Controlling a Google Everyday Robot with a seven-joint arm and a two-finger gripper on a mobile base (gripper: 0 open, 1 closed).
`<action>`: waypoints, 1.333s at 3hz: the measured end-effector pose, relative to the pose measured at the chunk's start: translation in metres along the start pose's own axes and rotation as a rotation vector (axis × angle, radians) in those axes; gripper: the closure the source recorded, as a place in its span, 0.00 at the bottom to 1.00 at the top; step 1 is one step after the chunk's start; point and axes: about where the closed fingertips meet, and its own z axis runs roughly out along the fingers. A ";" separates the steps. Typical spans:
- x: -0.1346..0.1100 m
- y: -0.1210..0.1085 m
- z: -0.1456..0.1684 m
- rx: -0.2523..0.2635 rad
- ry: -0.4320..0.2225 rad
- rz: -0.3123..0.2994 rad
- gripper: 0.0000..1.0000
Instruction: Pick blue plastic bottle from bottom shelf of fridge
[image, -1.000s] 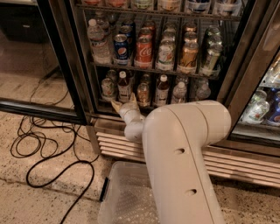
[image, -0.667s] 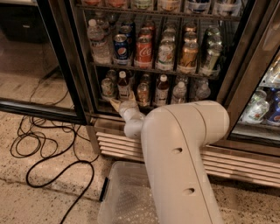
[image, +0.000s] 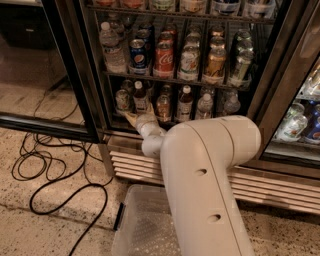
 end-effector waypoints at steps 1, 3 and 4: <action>-0.005 -0.014 -0.006 0.036 -0.007 -0.015 0.29; -0.009 -0.036 -0.014 0.092 -0.010 -0.027 0.30; -0.012 -0.052 -0.011 0.138 -0.019 -0.017 0.29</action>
Offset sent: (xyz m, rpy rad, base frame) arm -0.0022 -0.0369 0.0146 -0.0322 -0.0355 -0.0821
